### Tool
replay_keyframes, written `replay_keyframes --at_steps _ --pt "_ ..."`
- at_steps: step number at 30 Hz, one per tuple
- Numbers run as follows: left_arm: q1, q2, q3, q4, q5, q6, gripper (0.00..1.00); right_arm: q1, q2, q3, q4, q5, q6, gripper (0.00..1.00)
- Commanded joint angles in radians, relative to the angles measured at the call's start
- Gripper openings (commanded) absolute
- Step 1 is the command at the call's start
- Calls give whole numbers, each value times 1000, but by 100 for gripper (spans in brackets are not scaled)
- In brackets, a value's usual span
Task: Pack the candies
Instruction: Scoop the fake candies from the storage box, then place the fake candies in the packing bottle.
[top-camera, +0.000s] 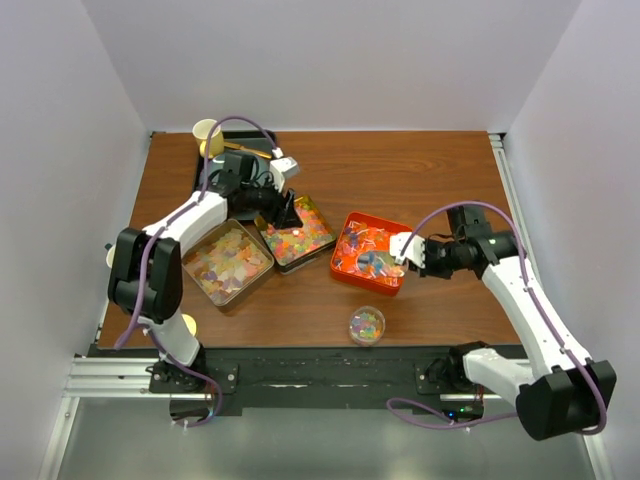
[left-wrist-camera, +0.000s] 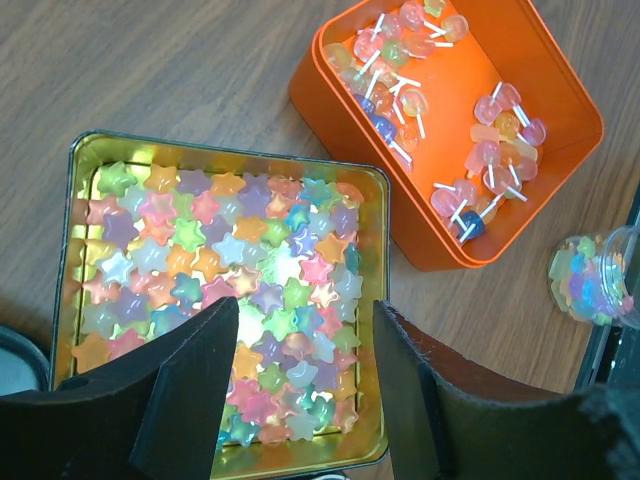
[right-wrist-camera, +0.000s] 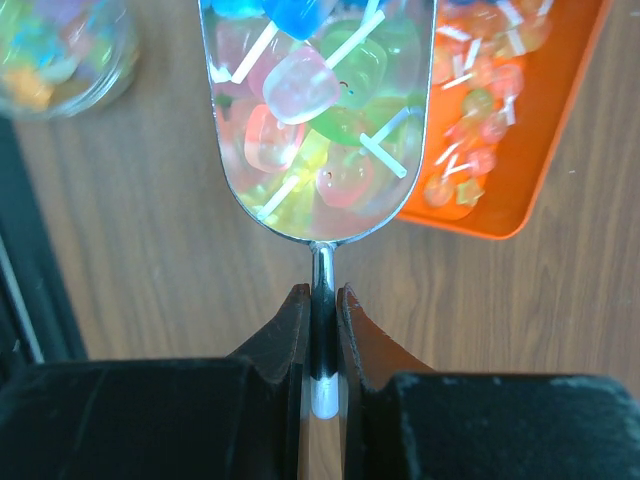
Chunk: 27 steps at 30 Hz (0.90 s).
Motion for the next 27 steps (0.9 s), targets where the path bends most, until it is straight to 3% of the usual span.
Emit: replay_keyframes --at_steps 1,9,15,27 --pt "23 -59 -33 71 13 -41 61 4 -43 42 -191 69 -170 0" --pt "31 -86 -108 159 21 -87 61 77 -55 91 -320 200 -287 0" --pt "43 -105 -149 183 25 -101 61 248 -43 85 -312 353 -232 0" --pt "49 -134 -174 242 42 -164 61 435 61 139 -340 566 -106 0"
